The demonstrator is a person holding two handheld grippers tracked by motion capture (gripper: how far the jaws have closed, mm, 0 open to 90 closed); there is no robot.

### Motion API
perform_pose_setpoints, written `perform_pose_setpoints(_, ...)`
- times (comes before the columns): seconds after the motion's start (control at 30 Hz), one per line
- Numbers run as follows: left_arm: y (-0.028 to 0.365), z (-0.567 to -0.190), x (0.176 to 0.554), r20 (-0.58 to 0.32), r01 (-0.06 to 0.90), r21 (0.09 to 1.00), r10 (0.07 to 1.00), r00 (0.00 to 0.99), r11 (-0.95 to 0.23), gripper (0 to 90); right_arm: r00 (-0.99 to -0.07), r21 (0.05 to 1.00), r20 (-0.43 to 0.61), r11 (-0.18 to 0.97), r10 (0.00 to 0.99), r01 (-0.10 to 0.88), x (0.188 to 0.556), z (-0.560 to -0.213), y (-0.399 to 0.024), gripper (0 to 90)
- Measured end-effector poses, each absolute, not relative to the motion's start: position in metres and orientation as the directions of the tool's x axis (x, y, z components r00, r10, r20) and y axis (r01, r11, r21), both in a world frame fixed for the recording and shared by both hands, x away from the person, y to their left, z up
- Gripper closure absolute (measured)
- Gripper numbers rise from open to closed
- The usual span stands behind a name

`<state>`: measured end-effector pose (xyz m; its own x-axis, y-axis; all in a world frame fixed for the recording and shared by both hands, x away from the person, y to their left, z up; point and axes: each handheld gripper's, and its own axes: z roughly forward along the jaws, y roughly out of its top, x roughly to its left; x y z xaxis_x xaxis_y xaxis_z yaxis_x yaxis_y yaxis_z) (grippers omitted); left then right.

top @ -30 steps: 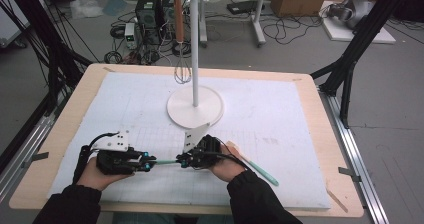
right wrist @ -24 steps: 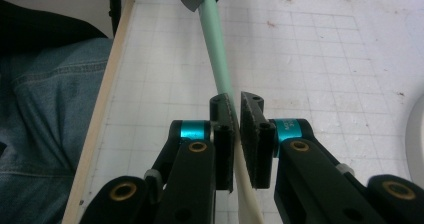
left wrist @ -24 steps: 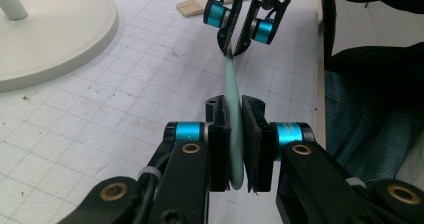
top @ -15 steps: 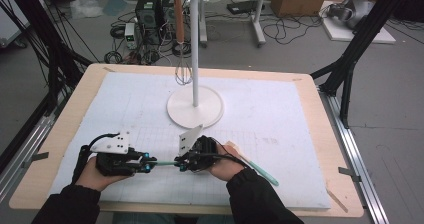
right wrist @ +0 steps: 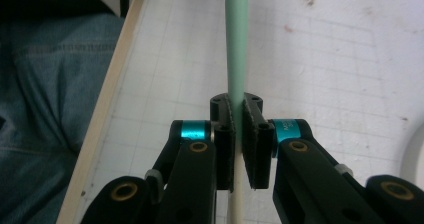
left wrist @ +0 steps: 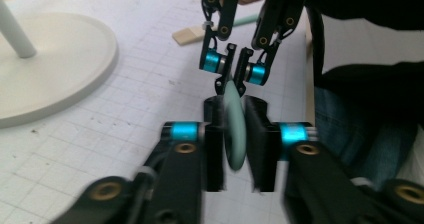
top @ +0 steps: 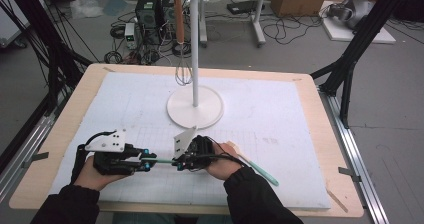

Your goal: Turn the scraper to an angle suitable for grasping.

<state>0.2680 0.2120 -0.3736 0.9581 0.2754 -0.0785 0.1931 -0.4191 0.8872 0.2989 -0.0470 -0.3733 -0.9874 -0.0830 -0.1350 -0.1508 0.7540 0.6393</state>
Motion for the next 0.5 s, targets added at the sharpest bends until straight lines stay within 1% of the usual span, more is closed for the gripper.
perform_pose_setpoints(0.1, 0.214, -0.372, 0.268, -0.086, 0.199, 0.897, 0.286, 0.954, -0.396, 68.1, -0.99, 0.676, -0.129, 0.724, -0.063, -0.135, 0.301, -0.369, -0.051, 85.1)
perform_pose_setpoints(0.27, 0.213, -0.366, 0.269, -0.087, 0.195, 0.909, 0.29, 0.953, -0.368, 67.6, -0.993, 0.735, -0.112, 0.67, -0.035, -0.106, 0.303, -0.364, -0.052, 85.1)
perform_pose_setpoints(0.37, 0.214, -0.363, 0.27, -0.093, 0.199, 0.915, 0.296, 0.951, -0.351, 68.4, -0.995, 0.752, -0.099, 0.652, -0.023, -0.09, 0.304, -0.363, -0.051, 85.1)
perform_pose_setpoints(0.5, 0.215, -0.358, 0.273, -0.099, 0.198, 0.923, 0.293, 0.951, -0.33, 73.0, -0.997, 0.772, -0.076, 0.632, -0.015, -0.068, 0.306, -0.362, -0.049, 85.0)
